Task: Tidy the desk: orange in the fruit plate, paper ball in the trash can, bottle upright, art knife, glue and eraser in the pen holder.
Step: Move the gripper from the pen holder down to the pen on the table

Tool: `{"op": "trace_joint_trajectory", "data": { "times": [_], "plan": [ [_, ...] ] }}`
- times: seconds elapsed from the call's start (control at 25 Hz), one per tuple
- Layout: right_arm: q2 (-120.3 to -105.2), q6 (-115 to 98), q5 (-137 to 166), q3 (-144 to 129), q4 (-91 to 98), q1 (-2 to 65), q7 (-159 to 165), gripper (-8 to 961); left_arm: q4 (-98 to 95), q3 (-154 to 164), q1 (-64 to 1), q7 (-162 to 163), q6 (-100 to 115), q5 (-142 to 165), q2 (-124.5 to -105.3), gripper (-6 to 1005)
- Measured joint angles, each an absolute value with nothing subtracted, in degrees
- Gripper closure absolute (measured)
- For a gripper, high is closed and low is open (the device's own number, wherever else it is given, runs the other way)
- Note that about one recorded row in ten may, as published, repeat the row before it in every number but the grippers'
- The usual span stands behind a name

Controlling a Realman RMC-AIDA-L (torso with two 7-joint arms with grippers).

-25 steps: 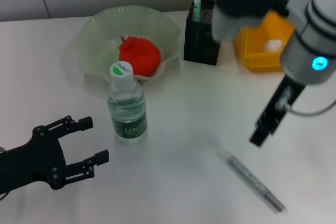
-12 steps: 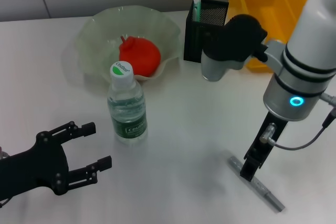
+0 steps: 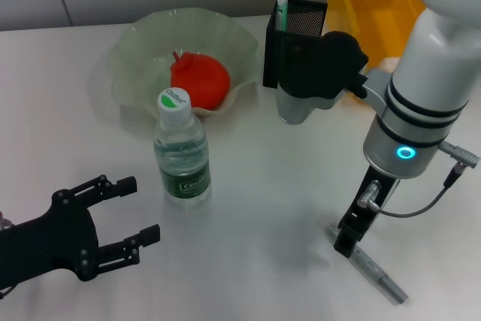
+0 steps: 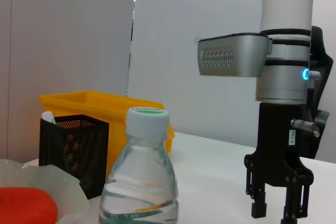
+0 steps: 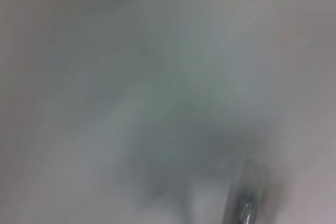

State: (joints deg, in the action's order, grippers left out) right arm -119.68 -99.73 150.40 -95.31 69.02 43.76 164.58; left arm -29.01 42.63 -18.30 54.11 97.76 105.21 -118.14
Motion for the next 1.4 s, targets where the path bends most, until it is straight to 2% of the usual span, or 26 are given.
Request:
{"op": "trace_joint_trajectory", "data": {
  "times": [0.4,0.64,1.4],
  "plan": [
    [-119.79,-97.57,150.36,-98.02,65.43,45.38,166.45,526,-28.91,42.49,-18.28,53.38,97.41,105.20,-118.12,199],
    [-119.80,-96.48,150.36,-98.61,64.19,46.25,167.11,670,-28.38,42.62,-18.28,52.97,97.07,105.20,-118.12,199],
    [-119.79,-93.45,147.24,-100.40,59.50,48.16,167.61,752,-28.21,42.39,-18.09,52.64,96.09,105.20,-118.12,199]
  ]
}}
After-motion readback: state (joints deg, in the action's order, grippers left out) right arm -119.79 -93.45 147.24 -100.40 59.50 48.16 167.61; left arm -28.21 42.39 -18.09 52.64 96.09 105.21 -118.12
